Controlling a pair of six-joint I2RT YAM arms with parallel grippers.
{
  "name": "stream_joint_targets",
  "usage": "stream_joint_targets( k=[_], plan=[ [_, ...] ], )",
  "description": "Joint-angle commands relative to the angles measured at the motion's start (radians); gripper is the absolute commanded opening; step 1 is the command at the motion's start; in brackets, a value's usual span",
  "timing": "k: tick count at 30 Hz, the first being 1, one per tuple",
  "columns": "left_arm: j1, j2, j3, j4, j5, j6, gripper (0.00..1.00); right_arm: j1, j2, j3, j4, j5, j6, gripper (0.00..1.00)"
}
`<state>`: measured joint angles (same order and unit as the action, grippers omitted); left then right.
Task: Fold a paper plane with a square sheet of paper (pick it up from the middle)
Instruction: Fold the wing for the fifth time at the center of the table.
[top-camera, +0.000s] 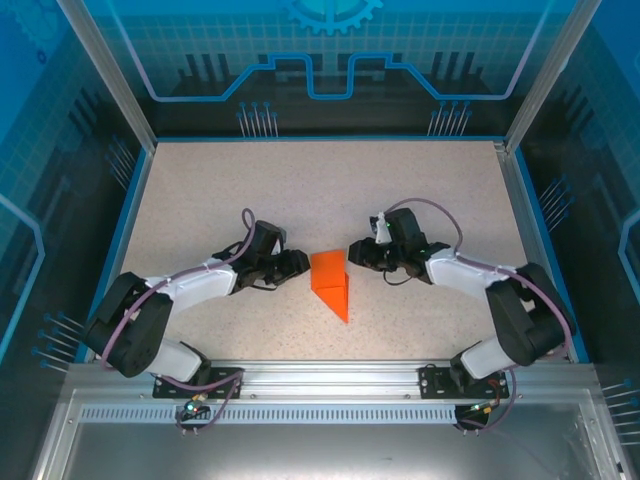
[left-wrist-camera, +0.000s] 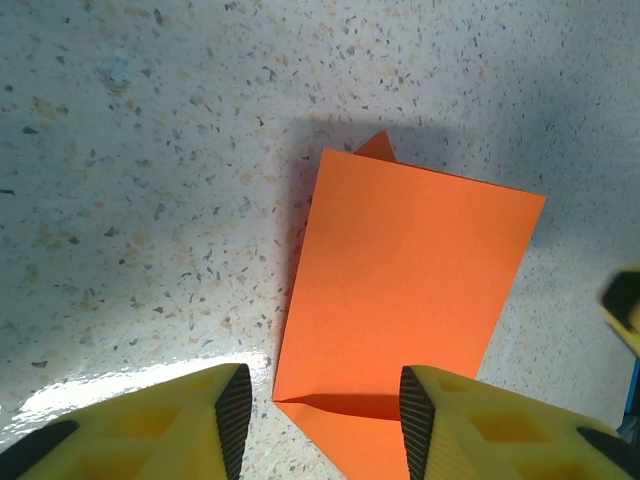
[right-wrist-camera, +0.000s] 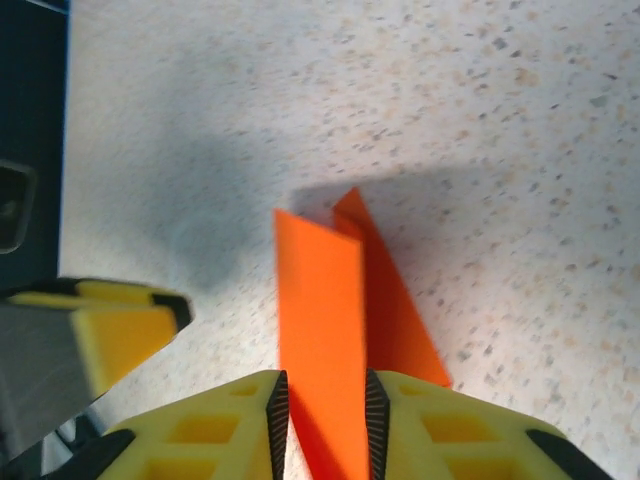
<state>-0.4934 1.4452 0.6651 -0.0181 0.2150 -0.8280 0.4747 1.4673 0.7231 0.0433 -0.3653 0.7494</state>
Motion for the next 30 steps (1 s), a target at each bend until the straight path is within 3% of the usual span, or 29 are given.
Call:
stream_joint_targets(
  k=[1, 5, 11, 20, 30],
  plan=[
    [0.007, -0.022, 0.02, -0.02, 0.022, 0.031, 0.46, -0.001, -0.067, -0.02, -0.099, -0.119, -0.121, 0.24],
    [0.008, -0.022, 0.01, 0.02, 0.017, -0.011, 0.47, 0.074, -0.086, 0.002, -0.167, -0.132, -0.142, 0.15],
    [0.007, -0.007, 0.003, 0.046, 0.02, -0.044, 0.47, 0.208, 0.034, 0.077, -0.199, -0.063, -0.125, 0.11],
    [0.007, -0.01, -0.003, 0.041, 0.035, -0.046, 0.48, 0.164, 0.171, 0.059, -0.109, -0.115, -0.084, 0.1],
    [0.003, 0.021, 0.009, 0.063, 0.066, -0.049, 0.48, 0.085, 0.192, -0.027, -0.011, -0.156, -0.06, 0.1]
  ],
)
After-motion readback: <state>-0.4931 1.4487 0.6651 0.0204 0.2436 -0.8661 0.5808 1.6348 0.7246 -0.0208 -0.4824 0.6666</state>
